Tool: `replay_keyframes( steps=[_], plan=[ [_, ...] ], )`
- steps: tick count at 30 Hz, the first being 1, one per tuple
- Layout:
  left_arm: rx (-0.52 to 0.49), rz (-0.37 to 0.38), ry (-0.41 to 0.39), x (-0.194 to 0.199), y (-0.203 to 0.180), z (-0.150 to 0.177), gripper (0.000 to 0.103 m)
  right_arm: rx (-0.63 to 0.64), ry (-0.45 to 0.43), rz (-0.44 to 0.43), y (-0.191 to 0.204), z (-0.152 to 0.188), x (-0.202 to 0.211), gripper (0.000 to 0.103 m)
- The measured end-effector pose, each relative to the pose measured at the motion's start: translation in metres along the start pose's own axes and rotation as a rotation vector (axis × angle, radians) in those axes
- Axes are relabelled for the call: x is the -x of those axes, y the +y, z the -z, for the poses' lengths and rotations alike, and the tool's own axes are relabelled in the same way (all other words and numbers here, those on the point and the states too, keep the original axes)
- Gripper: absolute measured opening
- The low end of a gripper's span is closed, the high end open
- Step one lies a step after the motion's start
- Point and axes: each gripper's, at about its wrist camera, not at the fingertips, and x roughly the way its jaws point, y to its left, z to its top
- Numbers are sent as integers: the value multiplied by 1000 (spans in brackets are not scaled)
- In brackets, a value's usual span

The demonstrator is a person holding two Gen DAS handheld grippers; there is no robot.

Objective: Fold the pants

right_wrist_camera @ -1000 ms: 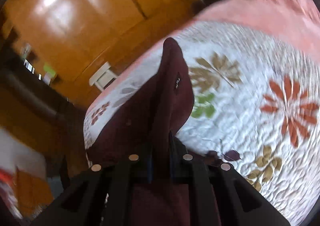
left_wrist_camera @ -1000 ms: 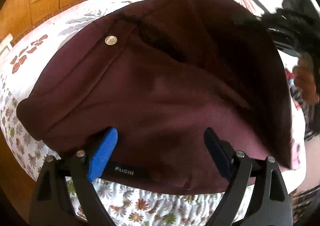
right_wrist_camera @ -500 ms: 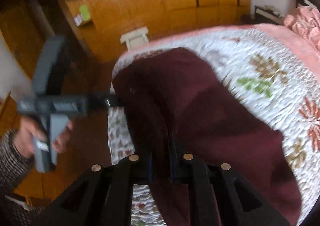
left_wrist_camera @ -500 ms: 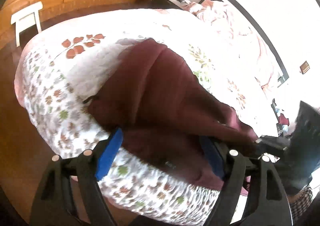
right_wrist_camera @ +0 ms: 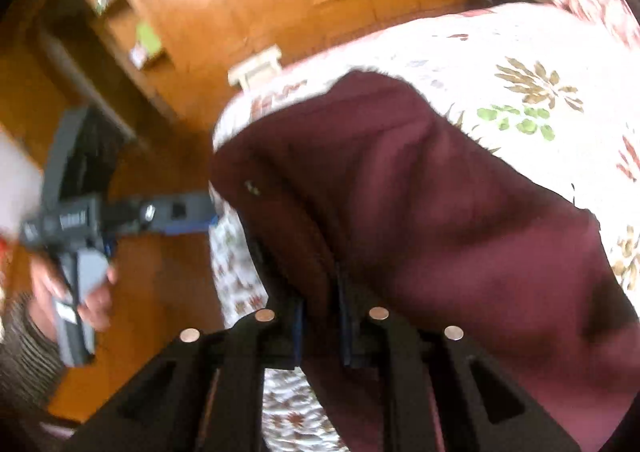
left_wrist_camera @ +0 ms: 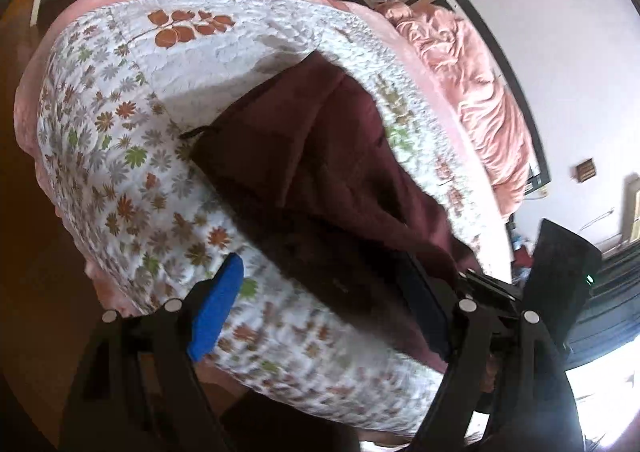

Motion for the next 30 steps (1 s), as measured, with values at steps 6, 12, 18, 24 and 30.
replay_keyframes(
  steps=[6,12,18,24,30],
  plan=[
    [56,184,40,-3,-24,-7,80,14,-6,48,3,-7,4,14],
    [187,261,57,-28,-19,-18,80,37,14,59,12,2,-4,14],
    [228,184,35,-41,-18,-30,17,30,4,56,11,3,-2,14],
    [93,125,-78,-15,-40,-26,9,57,-2,41,19,1,0,15],
    [168,29,21,-49,3,0,11,56,67,69,16,22,-24,22]
  ],
)
